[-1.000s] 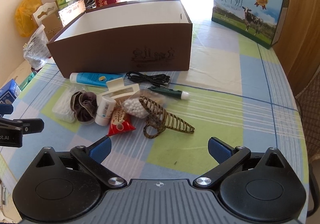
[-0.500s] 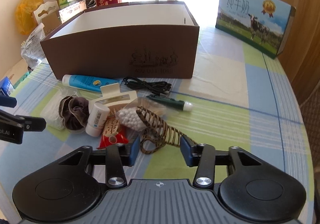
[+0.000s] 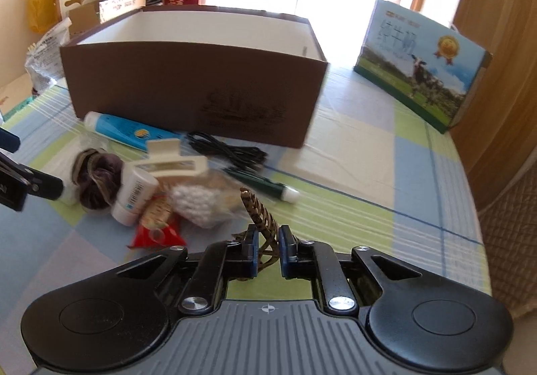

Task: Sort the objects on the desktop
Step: 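Lift the wire ornament with the right tool while the left tool approaches the floss box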

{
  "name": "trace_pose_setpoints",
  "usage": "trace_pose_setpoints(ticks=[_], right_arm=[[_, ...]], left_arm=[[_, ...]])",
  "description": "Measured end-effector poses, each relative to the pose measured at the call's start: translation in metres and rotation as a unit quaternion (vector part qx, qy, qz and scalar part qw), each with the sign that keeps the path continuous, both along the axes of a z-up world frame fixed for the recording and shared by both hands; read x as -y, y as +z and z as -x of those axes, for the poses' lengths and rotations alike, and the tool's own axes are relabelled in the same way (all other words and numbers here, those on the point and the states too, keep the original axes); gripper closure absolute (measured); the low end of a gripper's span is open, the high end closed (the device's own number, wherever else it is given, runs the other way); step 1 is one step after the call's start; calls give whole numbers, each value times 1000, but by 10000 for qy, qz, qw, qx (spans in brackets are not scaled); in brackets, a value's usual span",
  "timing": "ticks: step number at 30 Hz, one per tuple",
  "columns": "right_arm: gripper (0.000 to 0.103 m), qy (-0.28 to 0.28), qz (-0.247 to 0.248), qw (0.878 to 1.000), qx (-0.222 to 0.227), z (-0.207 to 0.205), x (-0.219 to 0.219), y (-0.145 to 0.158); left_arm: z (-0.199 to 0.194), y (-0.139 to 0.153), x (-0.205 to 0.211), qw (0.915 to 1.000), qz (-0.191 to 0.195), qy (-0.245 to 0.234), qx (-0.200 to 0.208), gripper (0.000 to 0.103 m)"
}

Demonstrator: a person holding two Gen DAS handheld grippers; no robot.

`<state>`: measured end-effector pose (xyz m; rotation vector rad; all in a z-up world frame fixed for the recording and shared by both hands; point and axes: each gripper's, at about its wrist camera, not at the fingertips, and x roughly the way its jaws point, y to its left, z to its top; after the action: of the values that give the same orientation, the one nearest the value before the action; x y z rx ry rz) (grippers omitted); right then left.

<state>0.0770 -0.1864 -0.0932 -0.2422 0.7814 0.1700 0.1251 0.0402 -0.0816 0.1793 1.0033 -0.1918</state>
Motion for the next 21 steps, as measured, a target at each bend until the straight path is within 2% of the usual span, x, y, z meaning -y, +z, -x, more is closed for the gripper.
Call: trace_pose_setpoints(ticks=[5,9,10,12,13,18,21], right_arm=[[94,-479,55,9987,-164,2,36,-1],[90,-932,-555,9930,-471,3,62,2],[86,-1027,-736,9905,-536,3,65,2],[51,-1149,-1063,9858,-602,3,64,3],[46,-1188,-1184,9842,-563,3,61,4],[46,-1525,-1472,9761,-470,-10,41,-1],[46,-1876,-1340,9725,-328,-22,36,-5]], left_arm=[[0,-1,2,10000,8,-59,-22,2],[-1,-2,4,10000,12,-78,-34,2],[-2,-3,5,10000,12,-82,-35,2],[-3,-3,5,9999,6,-97,-36,2],[-4,-3,5,9999,0,-103,-34,2],[-9,-3,5,9999,-38,-101,-10,2],[-13,-3,4,10000,-43,-90,2,2]])
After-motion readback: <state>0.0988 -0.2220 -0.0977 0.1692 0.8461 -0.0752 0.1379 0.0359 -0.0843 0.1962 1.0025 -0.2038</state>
